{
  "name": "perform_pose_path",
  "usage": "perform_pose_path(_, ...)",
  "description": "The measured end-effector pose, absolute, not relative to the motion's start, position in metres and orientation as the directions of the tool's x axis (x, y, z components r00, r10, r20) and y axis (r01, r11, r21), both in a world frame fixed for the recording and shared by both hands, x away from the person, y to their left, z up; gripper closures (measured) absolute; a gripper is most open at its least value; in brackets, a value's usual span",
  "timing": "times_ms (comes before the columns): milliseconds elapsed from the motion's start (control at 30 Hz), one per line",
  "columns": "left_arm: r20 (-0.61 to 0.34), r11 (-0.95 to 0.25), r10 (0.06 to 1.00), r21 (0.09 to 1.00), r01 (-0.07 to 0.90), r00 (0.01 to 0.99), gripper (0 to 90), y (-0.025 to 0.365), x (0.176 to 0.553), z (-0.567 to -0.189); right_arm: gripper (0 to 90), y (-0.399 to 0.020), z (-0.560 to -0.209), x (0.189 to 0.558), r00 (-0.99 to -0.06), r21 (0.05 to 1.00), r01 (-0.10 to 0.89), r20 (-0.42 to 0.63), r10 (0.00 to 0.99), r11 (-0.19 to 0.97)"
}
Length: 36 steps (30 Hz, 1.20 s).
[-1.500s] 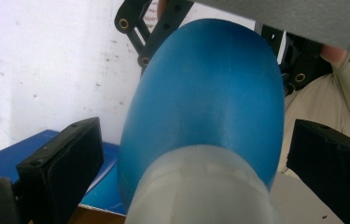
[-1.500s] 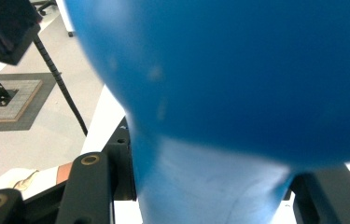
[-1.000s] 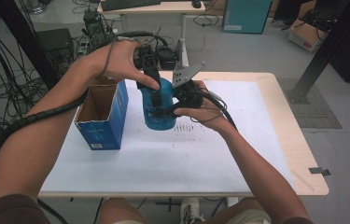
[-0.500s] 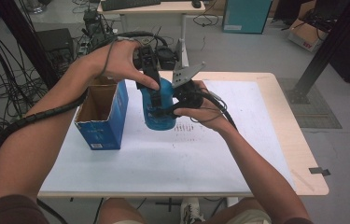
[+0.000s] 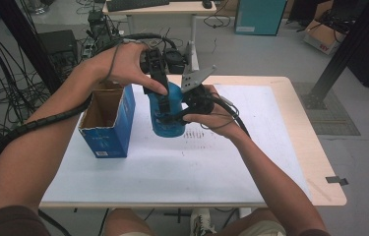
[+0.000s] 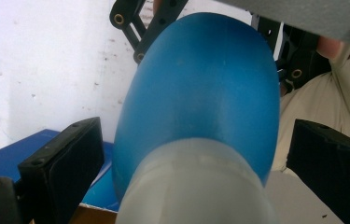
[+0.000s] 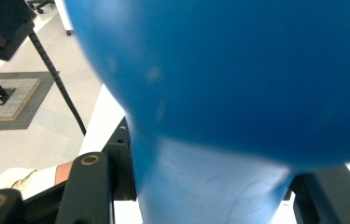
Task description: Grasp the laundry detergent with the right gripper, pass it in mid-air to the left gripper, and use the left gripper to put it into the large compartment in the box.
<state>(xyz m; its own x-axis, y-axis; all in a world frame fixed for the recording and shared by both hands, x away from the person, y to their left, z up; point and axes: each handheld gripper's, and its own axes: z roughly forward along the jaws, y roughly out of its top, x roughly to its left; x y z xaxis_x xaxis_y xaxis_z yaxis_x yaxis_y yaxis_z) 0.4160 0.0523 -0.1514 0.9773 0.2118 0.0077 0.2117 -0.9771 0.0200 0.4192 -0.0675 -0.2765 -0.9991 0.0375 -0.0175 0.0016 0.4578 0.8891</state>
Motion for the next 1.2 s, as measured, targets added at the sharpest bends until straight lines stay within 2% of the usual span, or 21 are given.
perform_pose_path(633, 0.006, -0.979, 0.206, 0.009, 0.206, 0.979, 5.9, 0.0527, 0.4153, -0.1514, 43.5, -0.0672, -0.2762, 0.4186, -0.999, 0.89, -0.001, -0.02, 0.037, 0.456)
perform_pose_path(900, 0.017, -0.98, 0.199, 0.013, 0.199, 0.98, 11.3, 0.0519, 0.4148, -0.1518, 43.5, -0.0674, -0.2759, 0.4178, -0.999, 0.888, -0.006, -0.023, 0.033, 0.459)
perform_pose_path(1200, 0.025, -0.98, 0.197, 0.013, 0.196, 0.98, 23.5, 0.0518, 0.4151, -0.1523, 43.5, -0.0663, -0.2767, 0.418, -0.999, 0.889, -0.019, -0.037, 0.03, 0.458)
